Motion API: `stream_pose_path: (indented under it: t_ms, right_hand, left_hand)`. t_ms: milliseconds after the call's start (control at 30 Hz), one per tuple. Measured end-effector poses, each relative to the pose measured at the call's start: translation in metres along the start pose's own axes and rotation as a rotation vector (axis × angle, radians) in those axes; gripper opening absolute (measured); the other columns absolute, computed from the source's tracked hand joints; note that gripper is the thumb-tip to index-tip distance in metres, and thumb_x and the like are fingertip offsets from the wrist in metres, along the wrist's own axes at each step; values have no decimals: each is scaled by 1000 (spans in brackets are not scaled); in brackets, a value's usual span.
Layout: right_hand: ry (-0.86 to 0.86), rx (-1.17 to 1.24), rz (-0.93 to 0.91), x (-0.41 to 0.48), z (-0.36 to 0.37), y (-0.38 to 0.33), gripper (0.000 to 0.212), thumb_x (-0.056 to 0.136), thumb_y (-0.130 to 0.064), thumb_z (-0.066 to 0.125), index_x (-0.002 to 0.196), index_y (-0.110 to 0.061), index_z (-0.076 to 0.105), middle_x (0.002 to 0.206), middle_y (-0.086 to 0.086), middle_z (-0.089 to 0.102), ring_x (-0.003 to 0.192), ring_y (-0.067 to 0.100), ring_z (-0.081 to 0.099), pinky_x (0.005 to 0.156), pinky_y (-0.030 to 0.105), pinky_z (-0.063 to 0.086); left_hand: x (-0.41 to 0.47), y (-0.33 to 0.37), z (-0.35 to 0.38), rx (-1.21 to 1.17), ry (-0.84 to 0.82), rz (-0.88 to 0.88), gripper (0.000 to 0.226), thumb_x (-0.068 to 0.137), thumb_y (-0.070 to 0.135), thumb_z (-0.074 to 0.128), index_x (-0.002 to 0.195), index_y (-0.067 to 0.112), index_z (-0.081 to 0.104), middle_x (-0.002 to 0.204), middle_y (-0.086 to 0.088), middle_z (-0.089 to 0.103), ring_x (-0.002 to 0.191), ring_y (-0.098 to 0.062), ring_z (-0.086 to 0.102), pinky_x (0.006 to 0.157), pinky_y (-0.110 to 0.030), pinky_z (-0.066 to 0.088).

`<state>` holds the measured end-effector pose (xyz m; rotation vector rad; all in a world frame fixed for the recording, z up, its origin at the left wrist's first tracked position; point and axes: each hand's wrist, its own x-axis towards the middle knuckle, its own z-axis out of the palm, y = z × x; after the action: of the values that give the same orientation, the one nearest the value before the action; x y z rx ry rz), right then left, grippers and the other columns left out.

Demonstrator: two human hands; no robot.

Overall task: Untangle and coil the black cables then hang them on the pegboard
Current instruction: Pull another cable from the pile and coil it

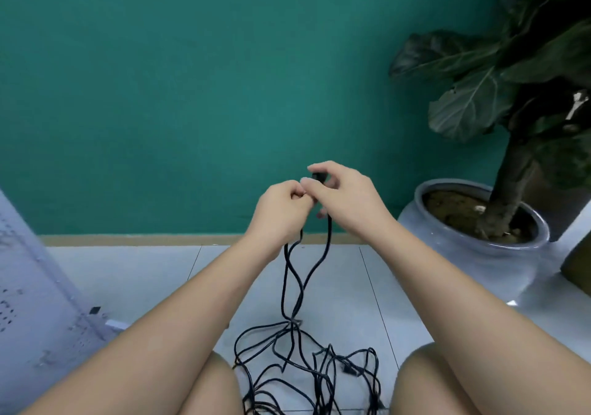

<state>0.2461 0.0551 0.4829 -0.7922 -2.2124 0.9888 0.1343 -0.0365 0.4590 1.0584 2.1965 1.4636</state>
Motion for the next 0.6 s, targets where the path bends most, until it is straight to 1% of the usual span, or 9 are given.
stream_pose_path:
  t_ms: [67, 133, 200, 300, 367, 433, 467, 533, 600]
  right_hand:
    - [-49, 112, 55, -4, -5, -10, 28, 97, -46, 71, 123, -35, 71, 90, -5, 74, 58, 16, 73, 65, 33, 59]
    - [-92, 209, 89, -3, -10, -15, 22, 99, -37, 74, 118, -27, 72, 74, -2, 71, 52, 20, 66, 58, 33, 57]
    - [-102, 254, 110, 1, -18, -16, 22, 98, -29, 78, 118, -22, 72, 69, -1, 66, 52, 19, 57, 56, 31, 50]
    - [-34, 301, 135, 7, -31, -9, 20, 95, -17, 80, 115, -18, 75, 66, -2, 63, 52, 16, 51, 57, 29, 47]
    - [27, 297, 147, 7, -38, 1, 14, 97, -16, 78, 111, -17, 76, 59, -4, 60, 51, 15, 52, 58, 28, 48]
    - [71, 220, 126, 5, -40, 16, 9, 98, -21, 76, 108, -20, 77, 62, -4, 63, 55, 14, 59, 65, 32, 55]
    - [78, 179, 113, 4, -39, 25, 7, 99, -23, 76, 106, -23, 77, 65, -3, 67, 60, 13, 64, 70, 34, 59]
    - [59, 86, 84, 2, -37, 39, 4, 99, -27, 75, 102, -27, 76, 70, -3, 73, 69, 12, 71, 79, 38, 61]
    - [41, 35, 53, 1, -33, 50, 5, 100, -26, 74, 99, -29, 77, 72, -5, 75, 71, 10, 70, 79, 36, 58]
  left_hand:
    - [0, 8, -5, 23, 19, 24, 20, 95, 25, 57, 84, 10, 65, 66, 5, 48, 64, -18, 39, 60, -32, 31]
    - [2, 15, -9, 59, 5, 50, 17, 93, 22, 58, 87, 12, 69, 69, 3, 54, 66, -19, 44, 62, -33, 35]
    - [3, 20, -13, 72, -41, 62, 13, 93, 27, 65, 87, 16, 70, 70, 5, 54, 66, -17, 44, 62, -32, 35]
    - [0, 18, -17, 82, -127, 84, 12, 93, 36, 74, 90, 26, 68, 67, 10, 56, 60, -11, 45, 60, -29, 34]
    - [-8, 9, -18, 141, -188, 139, 15, 95, 39, 76, 105, 32, 68, 73, 10, 68, 60, -3, 53, 62, -28, 39]
    - [-16, -1, -18, 219, -251, 169, 30, 95, 38, 78, 119, 35, 61, 79, 11, 74, 68, 1, 61, 65, -26, 44]
    - [-20, -5, -17, 244, -275, 171, 33, 96, 38, 79, 121, 36, 58, 80, 11, 75, 74, 0, 65, 68, -27, 46]
    - [-24, -8, -20, 245, -302, 172, 32, 96, 37, 79, 119, 35, 57, 81, 13, 77, 81, -5, 70, 71, -31, 52]
    - [-26, -9, -24, 227, -327, 178, 23, 96, 37, 79, 111, 32, 62, 81, 13, 78, 77, -9, 68, 74, -34, 54]
